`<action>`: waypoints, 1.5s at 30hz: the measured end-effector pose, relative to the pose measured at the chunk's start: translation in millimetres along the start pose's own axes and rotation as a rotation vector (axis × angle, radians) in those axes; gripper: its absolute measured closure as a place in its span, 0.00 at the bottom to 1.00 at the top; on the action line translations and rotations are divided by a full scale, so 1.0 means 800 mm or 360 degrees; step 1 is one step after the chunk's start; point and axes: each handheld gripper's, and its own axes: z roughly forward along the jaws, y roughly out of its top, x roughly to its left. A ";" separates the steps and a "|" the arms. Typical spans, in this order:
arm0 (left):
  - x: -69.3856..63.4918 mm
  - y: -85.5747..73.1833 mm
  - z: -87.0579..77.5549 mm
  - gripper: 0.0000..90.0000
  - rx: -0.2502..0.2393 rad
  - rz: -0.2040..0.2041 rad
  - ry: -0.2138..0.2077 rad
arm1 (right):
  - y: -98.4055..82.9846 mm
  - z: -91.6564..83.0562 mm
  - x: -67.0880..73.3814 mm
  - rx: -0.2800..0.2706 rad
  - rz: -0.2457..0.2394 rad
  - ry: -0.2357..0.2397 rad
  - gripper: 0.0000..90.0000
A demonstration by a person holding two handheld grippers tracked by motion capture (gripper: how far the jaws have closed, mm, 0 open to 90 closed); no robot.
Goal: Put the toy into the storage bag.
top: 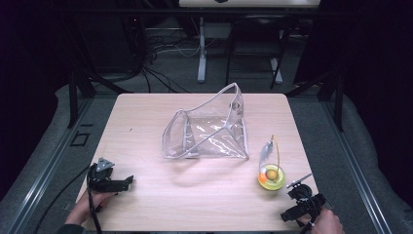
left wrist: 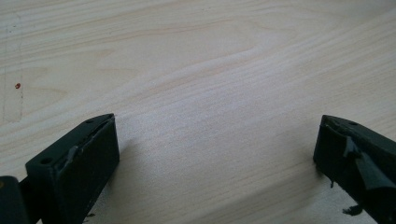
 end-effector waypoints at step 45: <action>-0.002 -0.001 -0.001 0.00 -0.0003 0.0017 -0.0017 | 0.021 -0.041 0.010 0.0044 -0.0011 0.0097 0.02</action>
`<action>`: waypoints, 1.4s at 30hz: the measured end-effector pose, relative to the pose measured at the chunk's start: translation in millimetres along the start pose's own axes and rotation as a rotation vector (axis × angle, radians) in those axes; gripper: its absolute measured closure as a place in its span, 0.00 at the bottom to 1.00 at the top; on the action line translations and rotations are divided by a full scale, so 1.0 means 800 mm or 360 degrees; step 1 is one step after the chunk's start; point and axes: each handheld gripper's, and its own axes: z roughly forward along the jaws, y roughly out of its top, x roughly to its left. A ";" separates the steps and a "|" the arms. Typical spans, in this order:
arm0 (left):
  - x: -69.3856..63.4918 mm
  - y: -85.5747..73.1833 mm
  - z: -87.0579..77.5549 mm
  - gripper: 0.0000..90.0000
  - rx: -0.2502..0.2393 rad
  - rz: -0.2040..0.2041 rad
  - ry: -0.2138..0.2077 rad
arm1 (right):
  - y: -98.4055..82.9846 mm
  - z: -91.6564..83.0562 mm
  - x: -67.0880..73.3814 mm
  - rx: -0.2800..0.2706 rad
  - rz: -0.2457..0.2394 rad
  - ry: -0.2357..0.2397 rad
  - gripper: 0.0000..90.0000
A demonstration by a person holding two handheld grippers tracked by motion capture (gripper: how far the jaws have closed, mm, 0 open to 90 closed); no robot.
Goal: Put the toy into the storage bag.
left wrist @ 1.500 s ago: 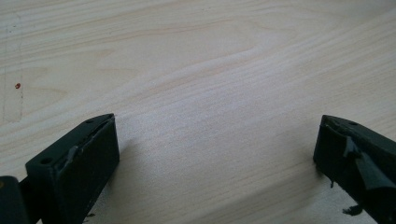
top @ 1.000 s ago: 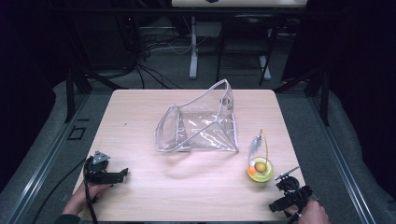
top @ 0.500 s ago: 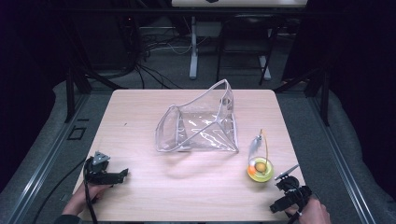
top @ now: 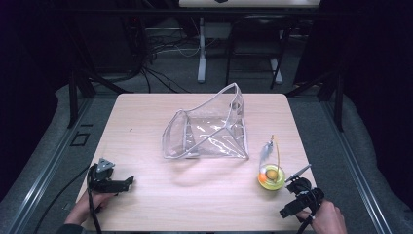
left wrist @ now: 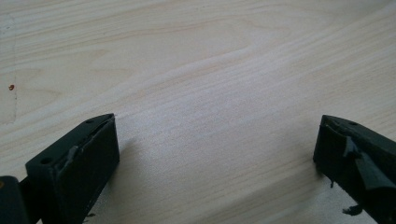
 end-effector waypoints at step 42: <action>0.000 0.000 0.000 0.00 -0.0004 0.0005 -0.0005 | 0.081 -0.109 0.009 -0.0008 -0.0165 0.0046 0.00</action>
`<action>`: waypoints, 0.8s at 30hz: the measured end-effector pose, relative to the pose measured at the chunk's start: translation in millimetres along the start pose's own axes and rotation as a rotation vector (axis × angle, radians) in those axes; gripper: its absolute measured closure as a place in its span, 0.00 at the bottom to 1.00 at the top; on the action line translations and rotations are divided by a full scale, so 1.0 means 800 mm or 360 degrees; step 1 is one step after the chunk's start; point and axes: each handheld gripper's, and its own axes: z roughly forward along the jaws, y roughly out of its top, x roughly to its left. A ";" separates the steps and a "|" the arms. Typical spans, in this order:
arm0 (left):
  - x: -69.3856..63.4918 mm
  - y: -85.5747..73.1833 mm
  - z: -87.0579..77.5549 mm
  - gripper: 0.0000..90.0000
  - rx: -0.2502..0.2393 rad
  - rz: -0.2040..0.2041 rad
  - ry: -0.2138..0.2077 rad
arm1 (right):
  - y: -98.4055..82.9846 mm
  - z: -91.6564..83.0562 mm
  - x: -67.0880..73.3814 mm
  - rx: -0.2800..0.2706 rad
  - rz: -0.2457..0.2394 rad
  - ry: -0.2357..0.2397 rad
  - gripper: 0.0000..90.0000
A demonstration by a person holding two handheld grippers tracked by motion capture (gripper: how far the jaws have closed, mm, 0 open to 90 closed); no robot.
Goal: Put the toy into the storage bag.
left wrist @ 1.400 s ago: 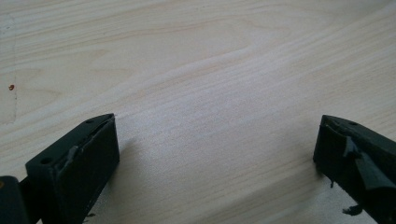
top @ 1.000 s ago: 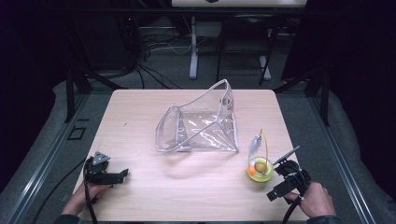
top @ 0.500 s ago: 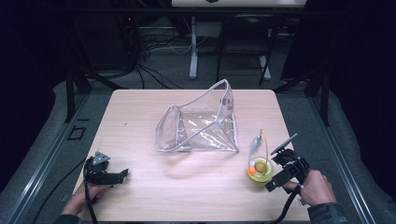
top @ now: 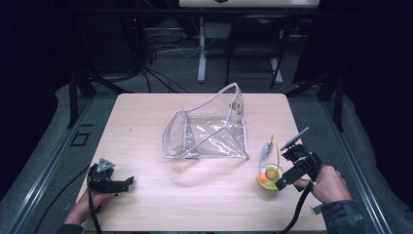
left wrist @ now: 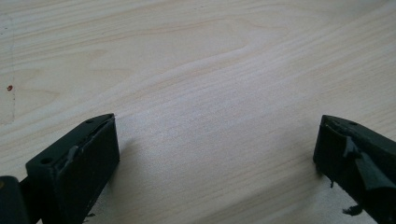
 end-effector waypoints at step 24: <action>0.000 0.000 0.000 0.00 0.0000 0.0001 -0.0001 | 0.064 -0.048 0.026 0.0023 -0.0167 -0.0116 0.37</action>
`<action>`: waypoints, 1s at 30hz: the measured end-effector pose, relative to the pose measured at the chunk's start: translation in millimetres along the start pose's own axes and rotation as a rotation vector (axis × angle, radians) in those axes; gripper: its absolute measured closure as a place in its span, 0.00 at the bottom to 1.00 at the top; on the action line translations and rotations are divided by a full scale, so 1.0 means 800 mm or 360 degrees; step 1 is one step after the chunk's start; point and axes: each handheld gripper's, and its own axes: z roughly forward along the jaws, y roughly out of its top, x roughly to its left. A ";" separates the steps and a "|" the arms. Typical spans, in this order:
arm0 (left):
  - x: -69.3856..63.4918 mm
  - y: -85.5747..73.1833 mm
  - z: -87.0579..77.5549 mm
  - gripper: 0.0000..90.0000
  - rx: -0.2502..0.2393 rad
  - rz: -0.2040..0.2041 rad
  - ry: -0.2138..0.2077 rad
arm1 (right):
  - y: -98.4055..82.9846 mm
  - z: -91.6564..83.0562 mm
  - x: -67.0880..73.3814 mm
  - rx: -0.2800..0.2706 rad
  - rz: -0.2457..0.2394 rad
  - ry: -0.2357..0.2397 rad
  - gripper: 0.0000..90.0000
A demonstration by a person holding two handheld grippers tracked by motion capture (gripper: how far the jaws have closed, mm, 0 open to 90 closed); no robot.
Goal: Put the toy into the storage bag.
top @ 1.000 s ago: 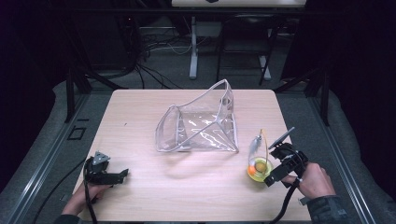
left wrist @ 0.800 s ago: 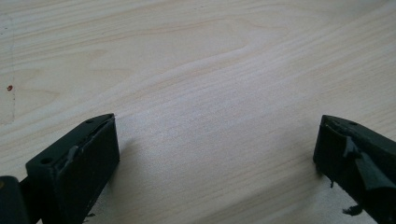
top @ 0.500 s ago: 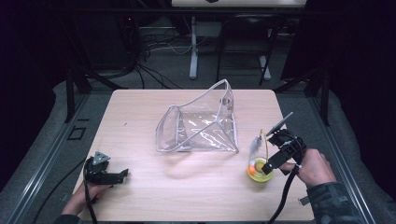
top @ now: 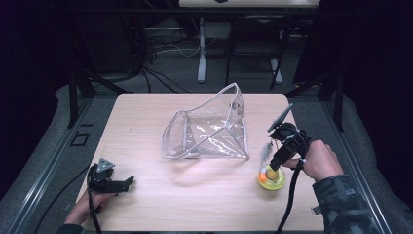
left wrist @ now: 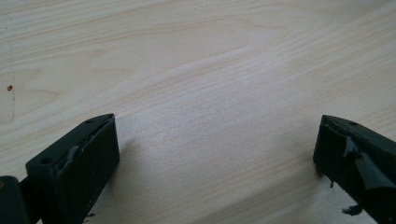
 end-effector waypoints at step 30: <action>0.000 0.000 0.000 0.00 -0.0003 -0.0006 -0.0005 | 0.032 -0.011 0.018 0.0161 -0.0137 -0.0064 0.97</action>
